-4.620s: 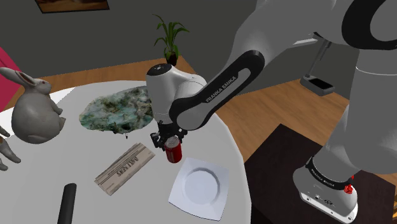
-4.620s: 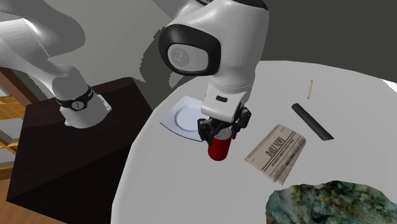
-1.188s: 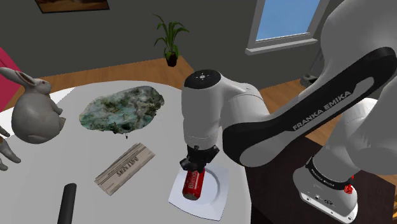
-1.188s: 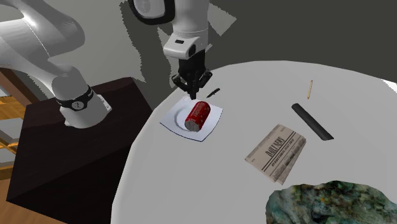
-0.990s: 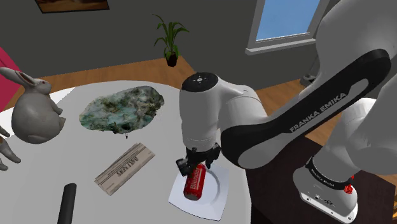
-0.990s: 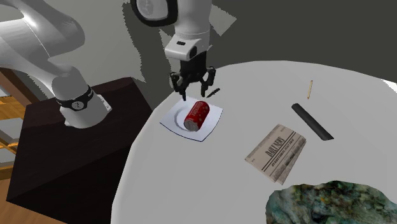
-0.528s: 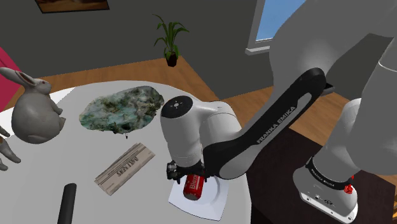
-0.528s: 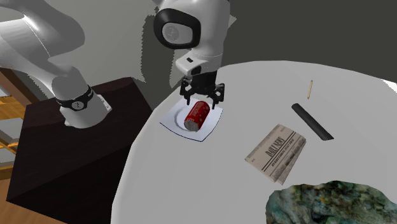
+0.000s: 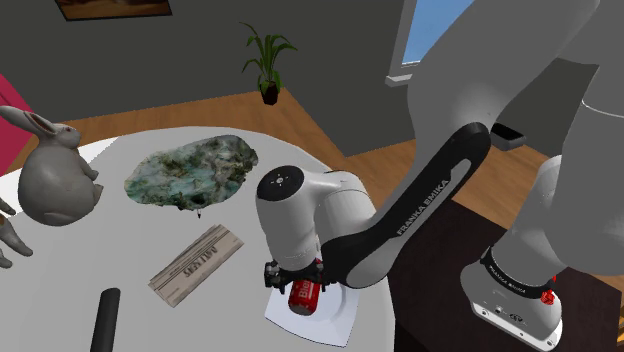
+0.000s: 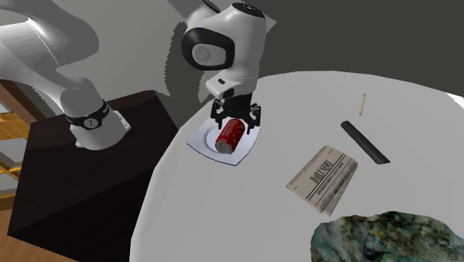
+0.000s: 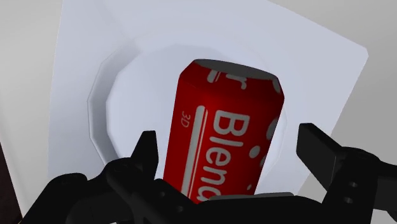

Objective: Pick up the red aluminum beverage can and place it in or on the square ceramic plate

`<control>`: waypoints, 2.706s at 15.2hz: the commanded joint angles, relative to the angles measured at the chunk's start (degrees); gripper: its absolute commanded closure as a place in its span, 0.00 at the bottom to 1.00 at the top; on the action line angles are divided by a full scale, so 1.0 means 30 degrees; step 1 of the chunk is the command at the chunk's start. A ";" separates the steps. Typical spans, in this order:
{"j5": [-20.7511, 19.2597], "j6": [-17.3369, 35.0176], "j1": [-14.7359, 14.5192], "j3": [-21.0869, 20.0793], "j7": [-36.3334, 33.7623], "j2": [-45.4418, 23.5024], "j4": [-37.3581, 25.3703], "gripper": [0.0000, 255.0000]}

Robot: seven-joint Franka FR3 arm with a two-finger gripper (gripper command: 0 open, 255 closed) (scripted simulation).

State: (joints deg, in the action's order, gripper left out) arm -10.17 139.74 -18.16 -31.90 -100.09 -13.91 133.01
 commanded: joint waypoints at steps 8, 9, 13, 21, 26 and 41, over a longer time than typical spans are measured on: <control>-0.0011 0.0022 0.0000 0.0006 -0.0004 -0.0007 0.0013 1.00; -0.0018 0.0036 0.0000 0.0010 -0.0008 -0.0012 0.0024 1.00; -0.0042 0.0043 -0.0008 0.0022 -0.0022 -0.0043 0.0005 1.00; 0.1447 -0.1557 0.0409 -0.0555 0.0994 0.1662 -0.0197 1.00; 0.2365 -0.2756 0.0582 -0.0771 0.1633 0.2778 -0.0491 1.00; 0.3653 -0.2736 0.0579 -0.1066 0.2225 0.4457 0.0902 1.00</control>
State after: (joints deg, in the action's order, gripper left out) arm 1.27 130.70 -16.41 -35.06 -93.04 0.11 135.47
